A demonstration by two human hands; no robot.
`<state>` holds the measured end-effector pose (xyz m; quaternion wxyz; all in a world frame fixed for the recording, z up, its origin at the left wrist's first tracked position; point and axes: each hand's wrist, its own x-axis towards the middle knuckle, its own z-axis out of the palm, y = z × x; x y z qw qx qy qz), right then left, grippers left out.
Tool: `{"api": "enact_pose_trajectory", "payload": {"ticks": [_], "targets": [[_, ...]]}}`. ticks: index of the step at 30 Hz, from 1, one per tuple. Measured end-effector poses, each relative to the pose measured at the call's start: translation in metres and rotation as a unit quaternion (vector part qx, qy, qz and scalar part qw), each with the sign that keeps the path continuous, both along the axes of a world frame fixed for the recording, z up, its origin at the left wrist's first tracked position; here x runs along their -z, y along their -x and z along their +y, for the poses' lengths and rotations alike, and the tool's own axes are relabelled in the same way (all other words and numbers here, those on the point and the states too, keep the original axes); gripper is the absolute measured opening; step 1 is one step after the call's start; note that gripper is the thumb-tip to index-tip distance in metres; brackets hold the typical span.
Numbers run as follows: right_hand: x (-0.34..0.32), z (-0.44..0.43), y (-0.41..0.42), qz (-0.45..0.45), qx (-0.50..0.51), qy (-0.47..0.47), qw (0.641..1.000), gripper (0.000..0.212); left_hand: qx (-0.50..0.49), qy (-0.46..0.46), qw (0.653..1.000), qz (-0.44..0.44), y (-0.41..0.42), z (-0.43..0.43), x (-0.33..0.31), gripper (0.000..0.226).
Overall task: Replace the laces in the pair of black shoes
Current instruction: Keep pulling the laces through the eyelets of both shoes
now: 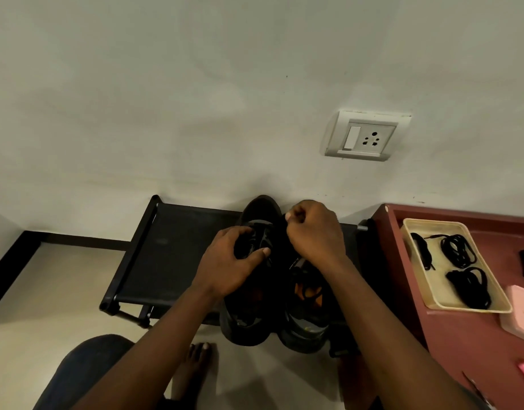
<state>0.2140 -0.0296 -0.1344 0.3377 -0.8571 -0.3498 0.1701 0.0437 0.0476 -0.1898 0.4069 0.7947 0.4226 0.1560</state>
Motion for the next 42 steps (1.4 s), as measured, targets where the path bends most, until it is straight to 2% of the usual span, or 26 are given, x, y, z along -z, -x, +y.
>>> {"api": "enact_pose_trajectory", "payload": {"ticks": [2, 3, 4, 6, 7, 8, 9, 10, 12, 13, 15, 18, 21, 26, 29, 31, 32, 34, 36, 37, 39, 42], "targets": [[-0.004, 0.003, -0.005, 0.061, 0.053, -0.084, 0.993, 0.013, 0.003, 0.014, 1.000, 0.012, -0.002, 0.002, -0.005, 0.069], [-0.006, 0.004, -0.008, 0.120, 0.086, -0.153, 0.977, 0.014, 0.005, 0.018, 1.000, 0.016, -0.003, 0.004, -0.006, 0.070], [-0.009, 0.006, -0.011, 0.201, 0.114, -0.233, 0.944, 0.016, 0.005, 0.023, 1.000, 0.018, -0.003, 0.005, -0.007, 0.071], [-0.017, 0.007, -0.017, 0.360, 0.139, -0.364, 0.848, 0.019, 0.005, 0.034, 0.999, 0.017, -0.003, 0.008, -0.009, 0.072], [-0.018, 0.007, -0.020, 0.404, 0.143, -0.394, 0.813, 0.019, 0.005, 0.038, 0.999, 0.016, -0.003, 0.009, -0.009, 0.072], [-0.017, 0.007, -0.023, 0.422, 0.149, -0.395, 0.802, 0.017, 0.005, 0.040, 0.999, 0.015, -0.003, 0.009, -0.010, 0.072], [-0.015, 0.007, -0.025, 0.417, 0.155, -0.369, 0.816, 0.015, 0.004, 0.042, 0.999, 0.012, -0.003, 0.010, -0.010, 0.072], [-0.013, 0.007, -0.027, 0.381, 0.150, -0.315, 0.856, 0.015, 0.004, 0.042, 0.999, 0.009, -0.004, 0.010, -0.010, 0.073], [-0.004, 0.006, -0.027, 0.229, 0.076, -0.152, 0.958, 0.013, 0.001, 0.038, 0.999, 0.005, -0.005, 0.011, -0.009, 0.076], [0.000, 0.005, -0.025, 0.141, 0.012, -0.073, 0.987, 0.010, -0.001, 0.029, 1.000, 0.009, -0.006, 0.011, -0.009, 0.080], [0.007, 0.005, -0.018, 0.014, -0.114, 0.052, 0.992, 0.003, -0.003, 0.007, 1.000, 0.030, -0.007, 0.014, -0.009, 0.089], [0.014, 0.006, -0.006, -0.052, -0.186, 0.134, 0.972, 0.019, 0.009, 0.025, 0.998, 0.051, -0.010, 0.017, -0.010, 0.104], [0.014, 0.009, -0.001, -0.091, -0.180, 0.134, 0.970, 0.009, 0.031, 0.123, 0.992, -0.009, -0.009, 0.020, -0.009, 0.105], [0.008, 0.009, -0.005, -0.050, -0.133, 0.135, 0.981, 0.010, 0.045, 0.219, 0.973, -0.057, -0.009, 0.024, -0.007, 0.082], [0.005, 0.010, -0.012, 0.005, -0.038, 0.058, 0.998, 0.012, 0.036, 0.250, 0.966, -0.057, -0.008, 0.026, -0.006, 0.104], [0.004, 0.012, -0.016, 0.086, 0.050, -0.030, 0.995, 0.012, 0.035, 0.257, 0.965, -0.050, -0.006, 0.029, -0.004, 0.115], [0.004, 0.014, -0.018, 0.146, 0.095, -0.087, 0.981, 0.013, 0.035, 0.259, 0.964, -0.046, -0.005, 0.030, -0.003, 0.118], [0.000, 0.017, -0.018, 0.266, 0.149, -0.204, 0.930, 0.013, 0.036, 0.256, 0.965, -0.036, -0.005, 0.031, -0.002, 0.124], [-0.003, 0.018, -0.018, 0.347, 0.144, -0.282, 0.883, 0.014, 0.035, 0.255, 0.966, -0.032, -0.005, 0.032, -0.002, 0.128], [-0.004, 0.017, -0.017, 0.361, 0.133, -0.293, 0.875, 0.014, 0.036, 0.257, 0.965, -0.031, -0.005, 0.032, -0.002, 0.129], [-0.004, 0.016, -0.014, 0.329, 0.112, -0.266, 0.899, 0.011, 0.038, 0.256, 0.965, -0.029, -0.005, 0.032, -0.003, 0.129], [-0.001, 0.013, -0.012, 0.110, 0.031, -0.125, 0.986, 0.009, 0.039, 0.253, 0.966, -0.029, -0.005, 0.032, -0.002, 0.124]]}}
